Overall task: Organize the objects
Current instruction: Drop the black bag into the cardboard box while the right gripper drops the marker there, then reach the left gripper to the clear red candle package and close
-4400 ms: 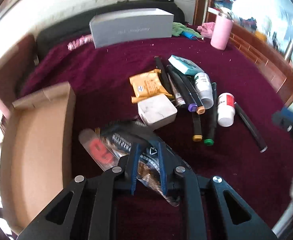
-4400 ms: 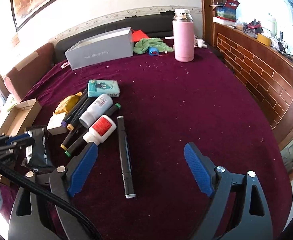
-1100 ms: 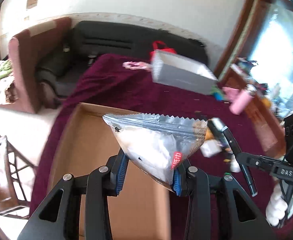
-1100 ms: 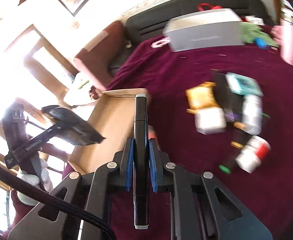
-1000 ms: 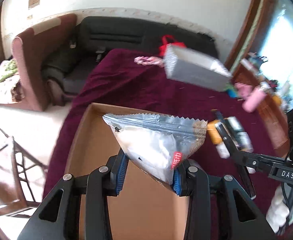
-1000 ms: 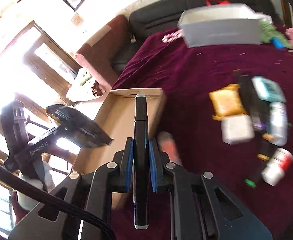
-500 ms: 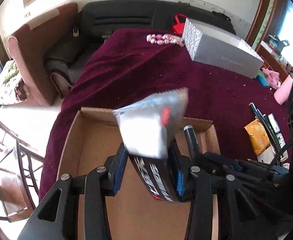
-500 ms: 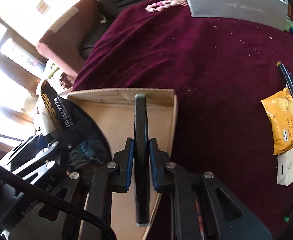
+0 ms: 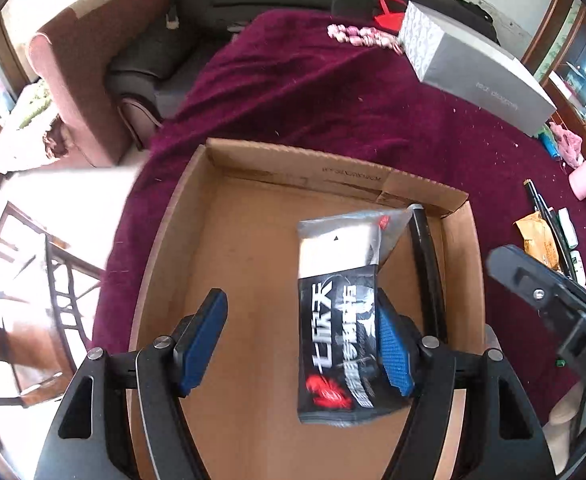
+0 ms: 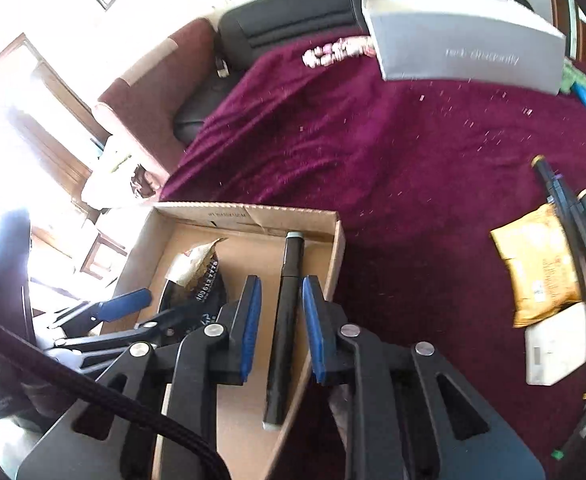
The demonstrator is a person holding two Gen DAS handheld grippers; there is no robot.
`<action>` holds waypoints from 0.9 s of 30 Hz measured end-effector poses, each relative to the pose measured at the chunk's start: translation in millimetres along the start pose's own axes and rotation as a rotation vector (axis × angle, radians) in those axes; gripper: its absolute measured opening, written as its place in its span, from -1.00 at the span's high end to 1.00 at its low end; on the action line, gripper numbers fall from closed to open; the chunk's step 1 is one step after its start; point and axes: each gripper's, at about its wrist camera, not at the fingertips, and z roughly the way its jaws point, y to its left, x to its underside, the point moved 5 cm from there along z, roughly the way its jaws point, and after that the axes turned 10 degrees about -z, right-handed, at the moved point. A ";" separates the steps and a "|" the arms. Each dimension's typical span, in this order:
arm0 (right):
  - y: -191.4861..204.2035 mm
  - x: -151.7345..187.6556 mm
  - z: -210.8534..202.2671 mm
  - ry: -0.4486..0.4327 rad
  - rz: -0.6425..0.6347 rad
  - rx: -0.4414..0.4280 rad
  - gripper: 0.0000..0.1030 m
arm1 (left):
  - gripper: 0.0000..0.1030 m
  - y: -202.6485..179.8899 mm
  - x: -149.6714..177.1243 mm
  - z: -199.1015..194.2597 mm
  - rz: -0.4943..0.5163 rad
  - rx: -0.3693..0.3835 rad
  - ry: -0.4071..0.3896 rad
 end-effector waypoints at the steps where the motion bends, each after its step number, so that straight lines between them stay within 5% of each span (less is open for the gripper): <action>1: -1.3 0.5 -5.8 -0.012 -0.005 -0.005 0.62 | -0.28 0.5 0.0 -9.0 -0.005 0.013 -0.016; 5: -12.1 7.5 -42.3 -0.057 -0.011 -0.014 0.62 | -0.30 -2.2 1.1 -59.1 -0.052 0.143 -0.150; 6: -18.3 11.4 -59.0 -0.080 -0.015 -0.013 0.62 | -0.45 -4.2 3.7 -70.3 -0.060 0.190 -0.179; 8: -33.0 24.1 -91.7 -0.126 -0.013 -0.011 0.59 | -0.84 -14.7 18.1 -102.9 -0.085 0.394 -0.251; 9: -40.0 31.9 -109.9 -0.155 -0.007 -0.008 0.39 | -0.98 -21.2 27.7 -114.0 -0.101 0.496 -0.262; 12: -72.4 63.9 -167.9 -0.244 0.027 0.058 0.03 | -0.98 -53.1 56.3 -116.7 -0.091 0.703 -0.171; 14: -90.0 79.3 -188.4 -0.266 0.038 0.116 0.03 | -0.98 -75.9 75.9 -107.1 -0.081 0.724 -0.106; 16: -107.3 95.1 -200.1 -0.262 0.056 0.157 0.03 | -0.98 -101.6 100.1 -89.6 -0.055 0.609 -0.060; 21: -147.9 129.5 -214.4 -0.251 0.143 0.177 0.03 | -0.98 -128.3 131.6 -54.9 -0.001 0.219 -0.116; 27: -161.6 149.3 -214.3 -0.247 0.170 0.136 0.03 | -0.98 -142.1 137.7 -24.3 0.068 -0.009 -0.134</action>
